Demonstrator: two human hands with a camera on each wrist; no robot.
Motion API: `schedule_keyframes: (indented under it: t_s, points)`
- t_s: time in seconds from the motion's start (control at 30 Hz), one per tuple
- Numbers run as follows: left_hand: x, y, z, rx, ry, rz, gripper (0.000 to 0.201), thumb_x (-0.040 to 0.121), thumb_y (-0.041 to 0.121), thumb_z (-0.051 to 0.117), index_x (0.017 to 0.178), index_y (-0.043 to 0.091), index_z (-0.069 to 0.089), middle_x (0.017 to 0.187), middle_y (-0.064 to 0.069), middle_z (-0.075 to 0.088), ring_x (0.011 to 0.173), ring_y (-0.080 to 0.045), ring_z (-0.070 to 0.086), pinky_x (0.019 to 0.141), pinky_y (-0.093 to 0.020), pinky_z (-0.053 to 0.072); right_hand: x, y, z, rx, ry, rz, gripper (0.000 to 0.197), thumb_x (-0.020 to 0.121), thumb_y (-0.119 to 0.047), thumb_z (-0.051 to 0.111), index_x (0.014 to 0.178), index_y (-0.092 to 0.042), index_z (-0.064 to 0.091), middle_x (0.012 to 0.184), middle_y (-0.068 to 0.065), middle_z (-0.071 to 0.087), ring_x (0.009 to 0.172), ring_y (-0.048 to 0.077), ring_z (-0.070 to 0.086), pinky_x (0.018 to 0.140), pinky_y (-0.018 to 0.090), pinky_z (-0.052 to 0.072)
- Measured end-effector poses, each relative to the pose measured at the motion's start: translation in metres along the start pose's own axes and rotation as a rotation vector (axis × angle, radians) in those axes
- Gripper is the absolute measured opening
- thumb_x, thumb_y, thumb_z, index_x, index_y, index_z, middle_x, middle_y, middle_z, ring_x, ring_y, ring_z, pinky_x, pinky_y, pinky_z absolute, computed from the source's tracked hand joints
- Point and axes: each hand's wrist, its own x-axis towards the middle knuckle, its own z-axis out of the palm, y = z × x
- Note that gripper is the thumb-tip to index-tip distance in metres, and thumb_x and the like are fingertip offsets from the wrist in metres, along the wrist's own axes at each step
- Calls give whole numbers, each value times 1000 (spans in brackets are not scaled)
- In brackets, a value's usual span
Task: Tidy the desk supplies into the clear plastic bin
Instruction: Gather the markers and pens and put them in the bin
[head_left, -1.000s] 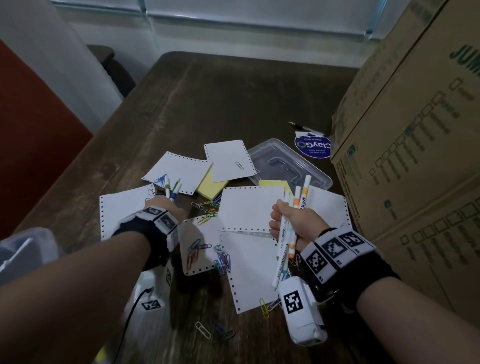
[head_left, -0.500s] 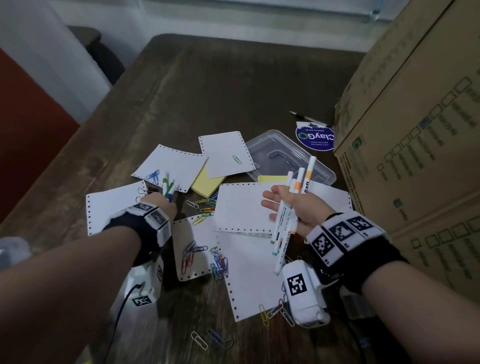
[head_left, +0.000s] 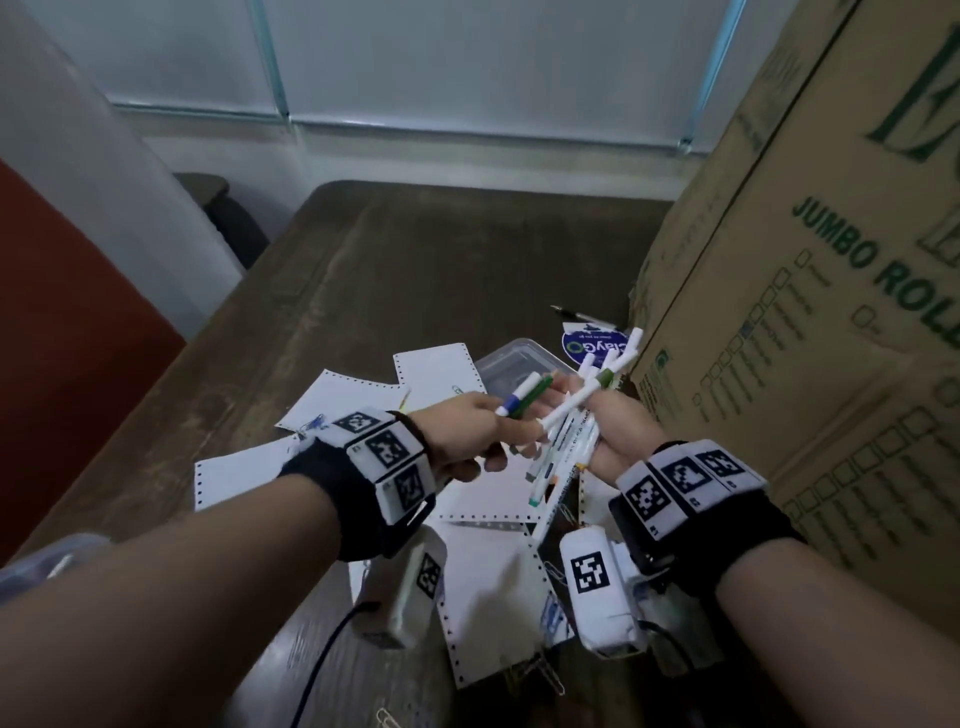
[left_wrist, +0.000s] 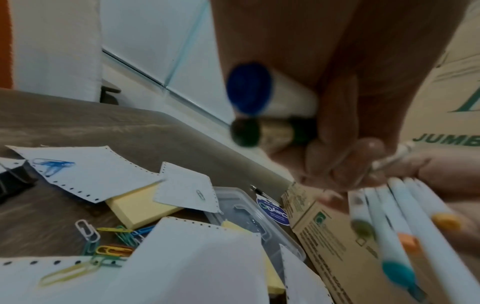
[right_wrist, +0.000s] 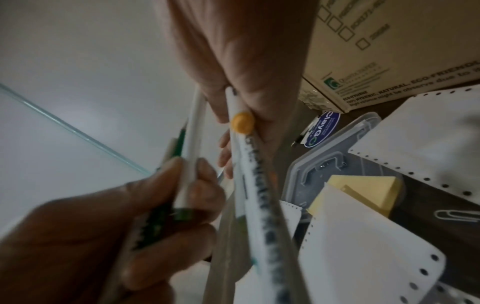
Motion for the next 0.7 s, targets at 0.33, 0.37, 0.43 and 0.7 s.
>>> schedule_keyframes:
  t_s: [0.33, 0.37, 0.43, 0.7]
  points:
    - [-12, 20, 24, -25, 114, -5, 27, 98, 24, 46, 75, 12, 52, 67, 2, 53, 39, -5, 39, 32, -13, 27, -43, -38, 2, 169, 65, -115, 18, 99, -9, 35, 103, -3, 52, 80, 16, 70, 82, 26, 66, 71, 37, 56]
    - [-13, 21, 24, -1, 115, 2, 27, 98, 25, 45, 75, 13, 52, 67, 2, 54, 41, -6, 39, 33, -13, 28, -45, -40, 1, 161, 60, -118, 17, 99, -8, 35, 104, -3, 50, 87, 17, 69, 86, 27, 66, 77, 39, 56]
    - [-12, 23, 23, -1, 135, 35, 27, 98, 25, 45, 76, 13, 54, 66, 2, 52, 45, -7, 40, 33, -14, 29, -50, -43, -1, 142, 64, -128, 17, 99, -6, 33, 100, -1, 50, 101, 22, 64, 95, 30, 63, 90, 44, 52]
    - [-18, 37, 54, 260, 115, 95, 35, 100, 24, 35, 67, 16, 44, 58, 0, 43, 46, -10, 36, 37, -15, 29, -58, -36, 1, 80, 15, -117, 24, 100, -10, 35, 90, -3, 56, 110, 15, 63, 103, 28, 61, 84, 41, 52]
